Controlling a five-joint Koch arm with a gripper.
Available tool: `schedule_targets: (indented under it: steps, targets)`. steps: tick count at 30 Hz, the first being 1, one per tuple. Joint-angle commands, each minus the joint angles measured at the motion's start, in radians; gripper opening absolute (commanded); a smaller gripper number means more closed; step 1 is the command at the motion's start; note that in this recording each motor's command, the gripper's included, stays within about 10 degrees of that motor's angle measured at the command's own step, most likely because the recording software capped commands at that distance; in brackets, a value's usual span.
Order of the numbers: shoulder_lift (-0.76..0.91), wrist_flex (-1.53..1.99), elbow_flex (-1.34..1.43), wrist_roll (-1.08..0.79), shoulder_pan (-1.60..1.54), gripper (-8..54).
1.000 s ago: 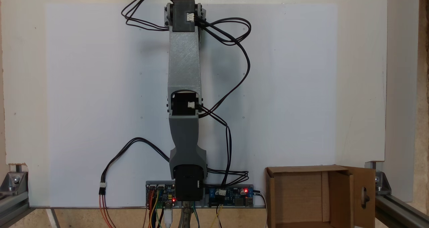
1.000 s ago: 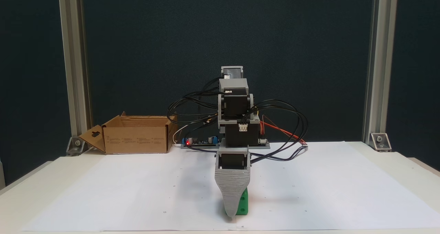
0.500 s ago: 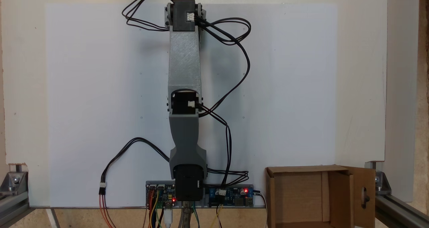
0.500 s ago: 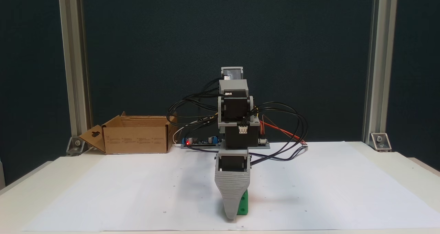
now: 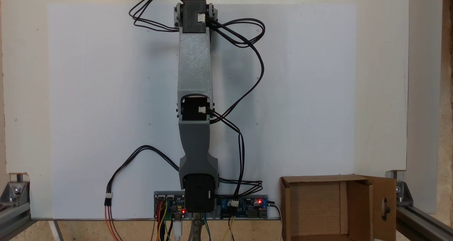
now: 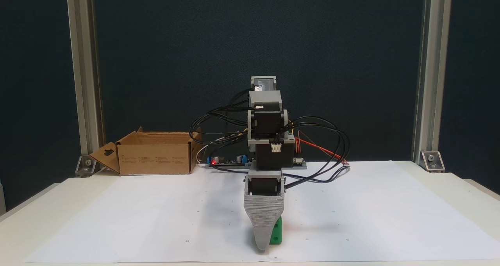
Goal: Grasp a green dice and put it in the bin.
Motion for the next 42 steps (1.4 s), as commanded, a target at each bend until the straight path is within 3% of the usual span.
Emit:
schedule_targets:
  steps: [1, 17, 25, 37, 42]
  targets:
    - [0.012, -0.002, -0.058, 0.034, 0.011, 41.4]
    - [0.008, -0.006, -0.058, 0.034, 0.014, 39.3]
    - [0.006, 0.0, -0.058, 0.034, 0.012, 32.1]
    - [0.005, 0.026, -0.058, 0.034, 0.005, 31.2]
    - [0.005, 0.029, -0.058, 0.034, 0.006, 15.6]
